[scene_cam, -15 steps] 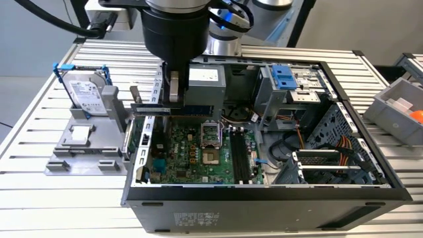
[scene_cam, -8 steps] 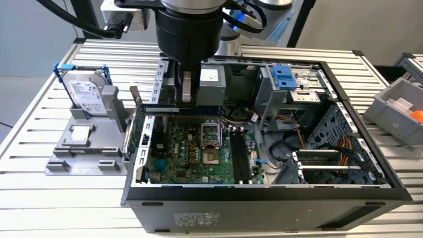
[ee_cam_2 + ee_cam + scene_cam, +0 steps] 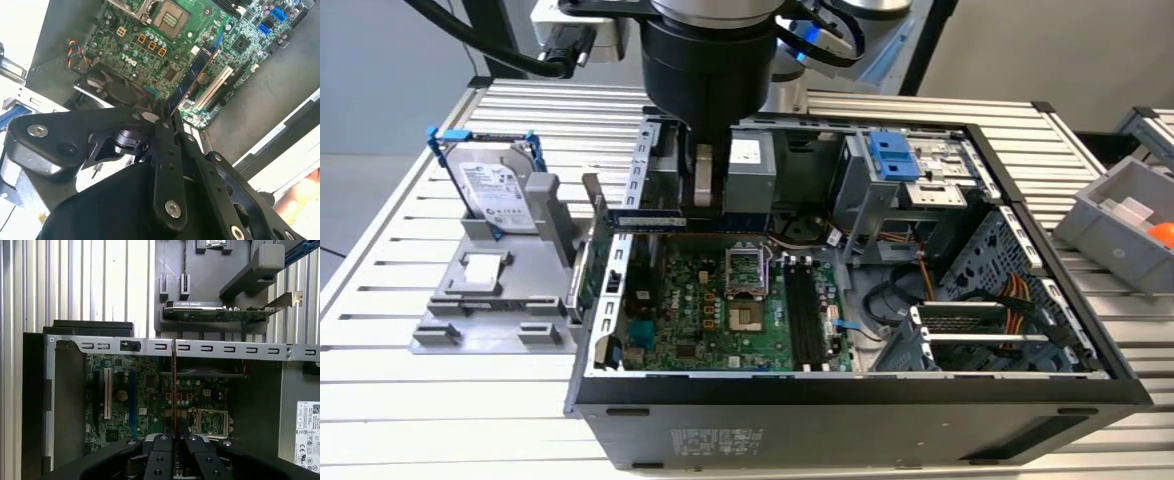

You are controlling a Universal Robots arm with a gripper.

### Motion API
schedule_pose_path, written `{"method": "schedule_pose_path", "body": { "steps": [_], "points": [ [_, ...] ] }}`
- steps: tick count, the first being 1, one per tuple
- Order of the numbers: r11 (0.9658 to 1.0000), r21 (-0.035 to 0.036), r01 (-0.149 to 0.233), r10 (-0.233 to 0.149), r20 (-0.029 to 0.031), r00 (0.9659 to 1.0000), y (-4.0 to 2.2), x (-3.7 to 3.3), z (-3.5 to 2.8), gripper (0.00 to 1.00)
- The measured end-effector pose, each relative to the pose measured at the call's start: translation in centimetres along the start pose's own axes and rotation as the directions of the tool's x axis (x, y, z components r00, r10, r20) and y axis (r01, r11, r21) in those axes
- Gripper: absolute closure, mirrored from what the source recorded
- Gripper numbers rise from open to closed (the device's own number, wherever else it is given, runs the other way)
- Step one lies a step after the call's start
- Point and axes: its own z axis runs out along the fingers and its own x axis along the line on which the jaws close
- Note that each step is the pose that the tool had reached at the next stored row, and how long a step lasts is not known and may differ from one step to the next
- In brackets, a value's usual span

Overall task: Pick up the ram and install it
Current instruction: 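Pick up the ram and move it above insertion slot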

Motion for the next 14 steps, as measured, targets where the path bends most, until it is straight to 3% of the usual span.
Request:
{"method": "schedule_pose_path", "body": {
  "steps": [5,14],
  "points": [
    [1.0000,0.0019,0.000,0.000,-0.0001,1.0000,-0.32,-0.01,0.00,1.00],
    [1.0000,0.0020,0.000,0.000,0.0001,1.0000,-2.07,0.00,-0.06,1.00]
  ]
}}
